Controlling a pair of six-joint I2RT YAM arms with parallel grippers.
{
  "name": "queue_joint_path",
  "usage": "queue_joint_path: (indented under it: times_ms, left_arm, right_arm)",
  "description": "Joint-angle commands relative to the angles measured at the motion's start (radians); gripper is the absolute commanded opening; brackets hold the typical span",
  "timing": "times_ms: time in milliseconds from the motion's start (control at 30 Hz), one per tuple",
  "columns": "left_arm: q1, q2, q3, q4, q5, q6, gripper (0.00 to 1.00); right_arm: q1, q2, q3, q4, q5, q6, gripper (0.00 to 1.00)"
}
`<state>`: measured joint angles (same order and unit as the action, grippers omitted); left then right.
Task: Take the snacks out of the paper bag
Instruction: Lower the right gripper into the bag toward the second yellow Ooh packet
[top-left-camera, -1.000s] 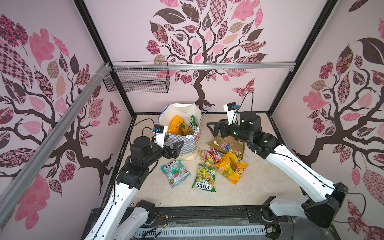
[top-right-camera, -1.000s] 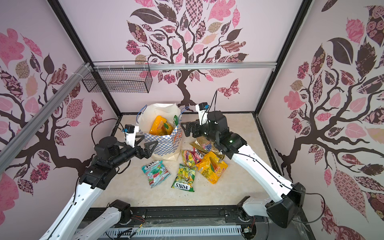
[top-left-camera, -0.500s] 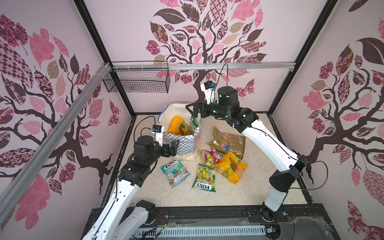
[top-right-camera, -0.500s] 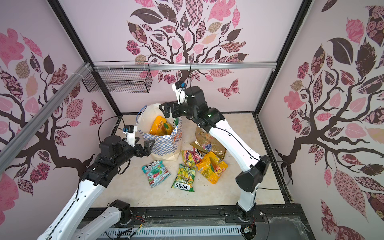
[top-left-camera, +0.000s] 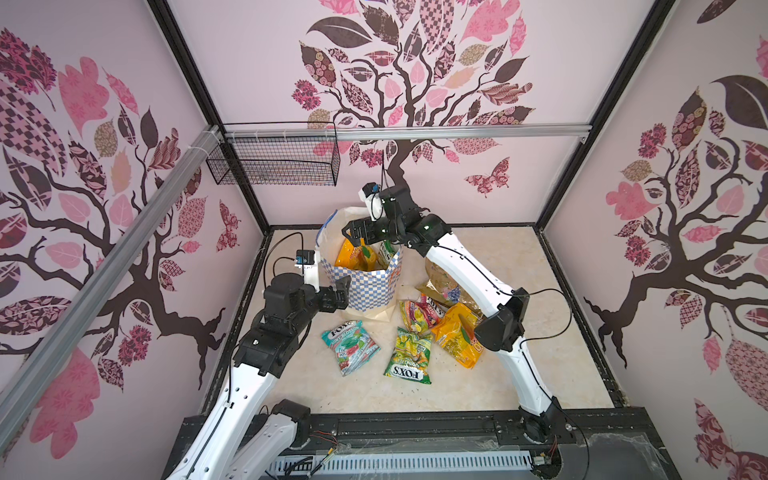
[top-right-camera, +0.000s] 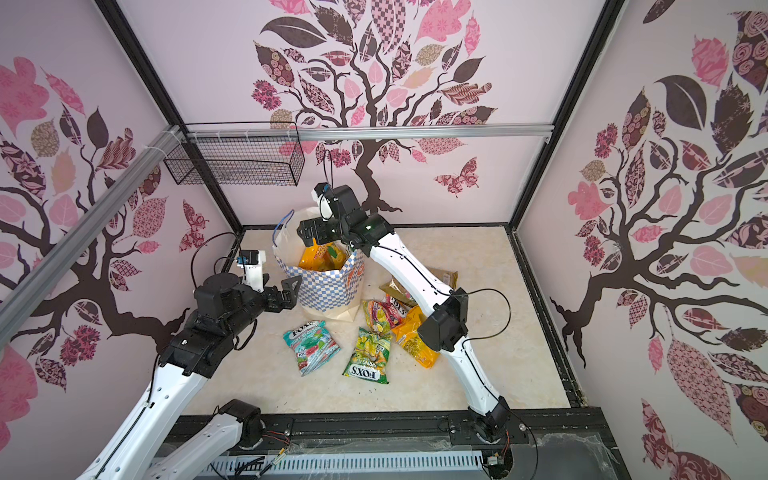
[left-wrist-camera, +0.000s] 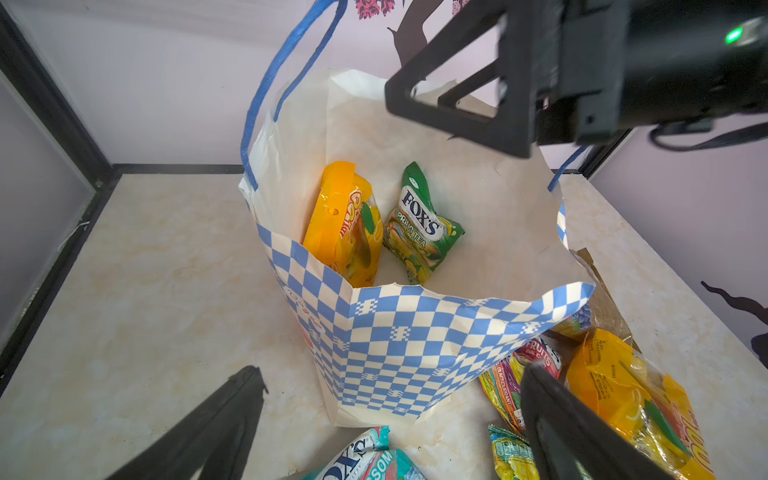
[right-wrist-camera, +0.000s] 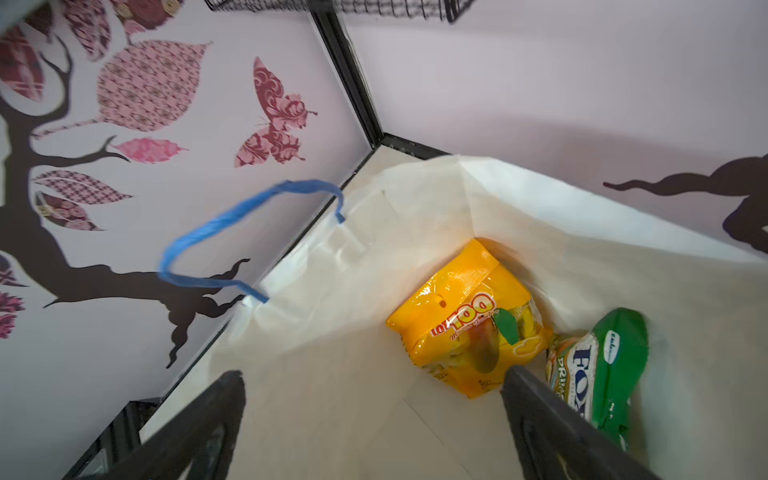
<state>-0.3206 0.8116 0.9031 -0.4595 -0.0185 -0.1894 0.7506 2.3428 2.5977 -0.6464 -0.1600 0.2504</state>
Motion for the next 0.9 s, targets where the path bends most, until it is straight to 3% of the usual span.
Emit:
queue_joint_path:
  times_ms: [0, 333, 567, 867]
  left_arm:
    - [-0.002, -0.01, 0.034, 0.002, -0.009, -0.012, 0.98]
    - [0.012, -0.009, 0.034, 0.004, 0.009, -0.015, 0.98]
    - [0.024, -0.005, 0.034, 0.007, 0.022, -0.021, 0.98]
    - [0.04, -0.008, 0.033, 0.008, 0.056, -0.022, 0.98]
  right_arm:
    - [-0.002, 0.075, 0.039, 0.047, 0.019, 0.017, 1.0]
    - [-0.003, 0.233, 0.052, 0.03, 0.012, 0.018, 0.99]
    - [-0.001, 0.28, 0.017, -0.065, -0.079, 0.026, 0.99]
    - [0.024, 0.3, -0.073, -0.165, -0.025, -0.042, 1.0]
